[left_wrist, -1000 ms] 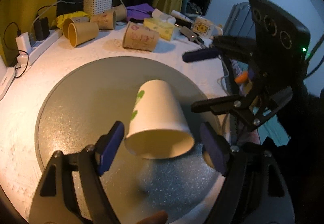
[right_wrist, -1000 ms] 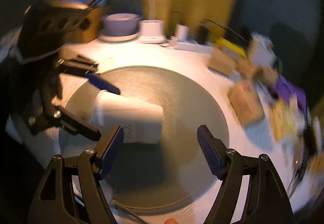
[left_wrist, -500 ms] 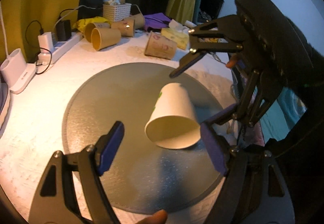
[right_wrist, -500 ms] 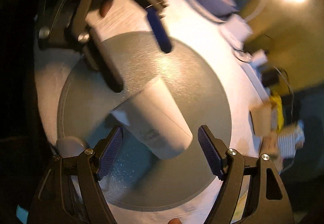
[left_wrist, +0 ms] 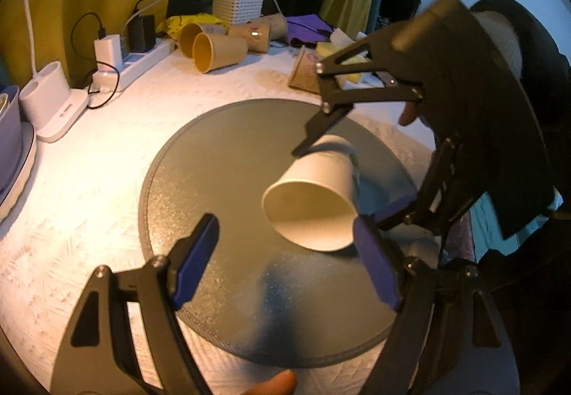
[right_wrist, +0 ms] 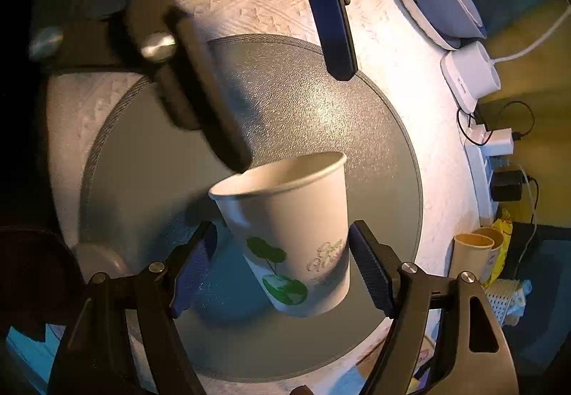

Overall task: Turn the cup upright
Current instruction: 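Bring the right gripper to the cup and grasp its body while left holds, then rotate the cup upright with the right gripper and set it on the mat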

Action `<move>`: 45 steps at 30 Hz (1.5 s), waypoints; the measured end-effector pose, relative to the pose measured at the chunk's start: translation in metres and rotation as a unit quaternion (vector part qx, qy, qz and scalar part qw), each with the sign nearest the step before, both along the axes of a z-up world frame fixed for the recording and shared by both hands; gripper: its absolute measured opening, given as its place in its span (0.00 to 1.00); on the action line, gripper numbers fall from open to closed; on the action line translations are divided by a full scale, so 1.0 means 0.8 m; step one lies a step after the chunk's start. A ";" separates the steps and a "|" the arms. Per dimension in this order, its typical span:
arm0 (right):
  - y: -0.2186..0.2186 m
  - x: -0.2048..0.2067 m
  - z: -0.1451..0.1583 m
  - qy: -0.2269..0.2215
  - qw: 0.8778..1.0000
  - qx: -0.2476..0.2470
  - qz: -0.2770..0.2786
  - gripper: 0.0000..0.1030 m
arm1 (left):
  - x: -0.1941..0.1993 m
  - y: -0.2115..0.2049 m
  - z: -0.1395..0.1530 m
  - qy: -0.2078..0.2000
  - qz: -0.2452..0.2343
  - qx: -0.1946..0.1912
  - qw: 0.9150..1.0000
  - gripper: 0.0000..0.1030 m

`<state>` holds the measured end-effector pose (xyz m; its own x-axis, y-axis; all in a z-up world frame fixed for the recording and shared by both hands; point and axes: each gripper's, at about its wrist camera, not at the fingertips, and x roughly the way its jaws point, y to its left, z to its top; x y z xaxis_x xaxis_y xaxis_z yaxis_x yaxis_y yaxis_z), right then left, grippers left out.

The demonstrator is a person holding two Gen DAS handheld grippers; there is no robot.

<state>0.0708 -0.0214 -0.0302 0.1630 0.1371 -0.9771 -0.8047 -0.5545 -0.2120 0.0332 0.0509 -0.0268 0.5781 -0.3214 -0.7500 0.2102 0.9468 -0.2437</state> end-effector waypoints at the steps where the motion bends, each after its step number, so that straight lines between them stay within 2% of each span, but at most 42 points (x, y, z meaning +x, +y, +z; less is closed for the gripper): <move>1: 0.001 0.000 0.000 0.000 1.000 -0.003 -0.001 0.77 | 0.001 -0.001 -0.001 0.002 -0.003 0.001 1.000 0.76; 8: 0.007 0.012 -0.005 -0.003 1.000 -0.007 -0.027 0.75 | 0.001 0.006 -0.006 0.015 0.007 0.016 1.000 0.76; 12: 0.012 0.017 -0.006 0.001 0.999 -0.009 -0.041 0.67 | 0.001 0.004 -0.010 0.014 0.006 0.027 1.000 0.76; 19: 0.013 0.022 -0.002 0.014 0.998 0.001 -0.063 0.66 | 0.004 -0.002 -0.017 0.024 0.003 0.038 0.999 0.76; 24: 0.010 0.037 0.008 0.021 0.993 0.034 -0.107 0.66 | 0.005 0.002 -0.015 0.020 0.011 0.036 0.999 0.76; 28: 0.006 0.057 0.019 0.045 0.980 0.088 -0.175 0.66 | 0.002 0.003 -0.012 0.013 0.018 0.035 0.999 0.76; 31: 0.001 0.078 0.029 0.073 0.957 0.139 -0.243 0.66 | 0.002 0.007 -0.008 0.007 0.026 0.030 0.999 0.76; 33: -0.004 0.093 0.033 0.088 0.936 0.177 -0.292 0.66 | 0.003 0.011 -0.007 0.005 0.036 0.024 0.999 0.76; 37: -0.020 0.113 0.039 0.134 0.879 0.253 -0.381 0.66 | 0.005 0.021 -0.006 0.001 0.058 0.012 0.998 0.76; 38: -0.025 0.116 0.038 0.145 0.862 0.275 -0.401 0.66 | 0.006 0.023 -0.006 0.000 0.064 0.009 0.998 0.76; 43: -0.040 0.122 0.036 0.205 0.795 0.345 -0.455 0.66 | 0.008 0.036 -0.010 -0.002 0.098 -0.011 0.995 0.76; 45: -0.042 0.125 0.033 0.234 0.781 0.352 -0.460 0.66 | 0.009 0.043 -0.012 0.000 0.114 -0.018 0.993 0.76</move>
<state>0.1708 -0.0553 -0.0039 0.1573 0.7021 -0.6945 -0.8745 0.4257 0.2324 0.0407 0.0852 -0.0364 0.6390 -0.2082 -0.7405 -0.0093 0.9605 -0.2782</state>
